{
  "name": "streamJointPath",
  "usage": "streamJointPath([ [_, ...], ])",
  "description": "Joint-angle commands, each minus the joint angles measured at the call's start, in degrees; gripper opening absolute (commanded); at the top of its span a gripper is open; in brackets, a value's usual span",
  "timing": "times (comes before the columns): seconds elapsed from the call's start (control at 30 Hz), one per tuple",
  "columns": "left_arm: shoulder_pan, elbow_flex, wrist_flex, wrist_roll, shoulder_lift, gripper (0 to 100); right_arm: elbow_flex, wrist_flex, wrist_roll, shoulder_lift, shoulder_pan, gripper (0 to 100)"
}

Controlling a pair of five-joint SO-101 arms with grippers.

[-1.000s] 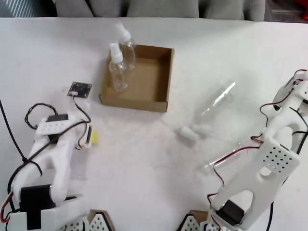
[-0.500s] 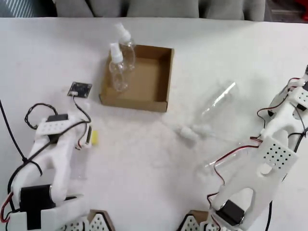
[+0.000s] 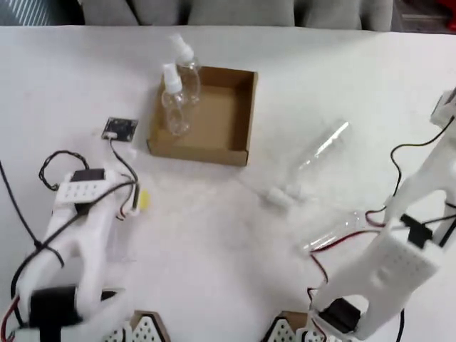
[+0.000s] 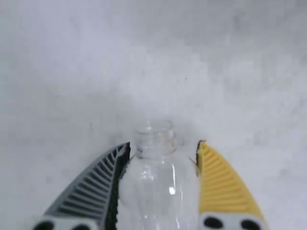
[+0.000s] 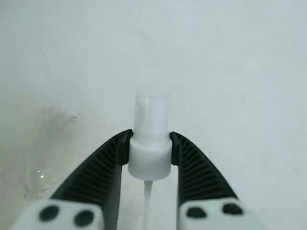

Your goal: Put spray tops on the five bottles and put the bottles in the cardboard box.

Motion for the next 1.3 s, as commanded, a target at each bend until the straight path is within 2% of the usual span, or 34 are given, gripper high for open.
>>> streamJointPath([
  [0.0,4.00,-1.85,3.69,2.64,-14.73,2,8.53,1.71,0.70,-14.55,-3.56,1.7],
  [0.23,12.09,-0.97,6.77,2.81,-36.62,2,24.62,1.63,0.70,-35.21,-12.35,1.7],
  [0.5,23.60,8.09,1.14,2.90,-62.64,2,30.24,0.75,0.70,-55.52,-22.20,1.8],
  [0.63,27.56,13.71,-3.16,2.90,-74.51,2,30.24,-5.05,0.70,-62.90,-26.24,1.8],
  [0.8,33.19,20.04,-10.90,2.90,-86.29,2,30.24,-17.80,0.53,-69.32,-30.90,1.8],
  [0.93,38.46,22.51,-19.96,2.90,-88.84,2,30.24,-30.81,0.35,-70.99,-37.41,1.8],
  [1.07,41.54,22.51,-28.13,2.90,-86.81,2,30.24,-42.24,0.35,-70.81,-48.22,1.8],
  [1.27,43.74,25.49,-30.77,2.90,-81.63,2,30.24,-44.18,0.35,-71.69,-58.95,1.8],
])
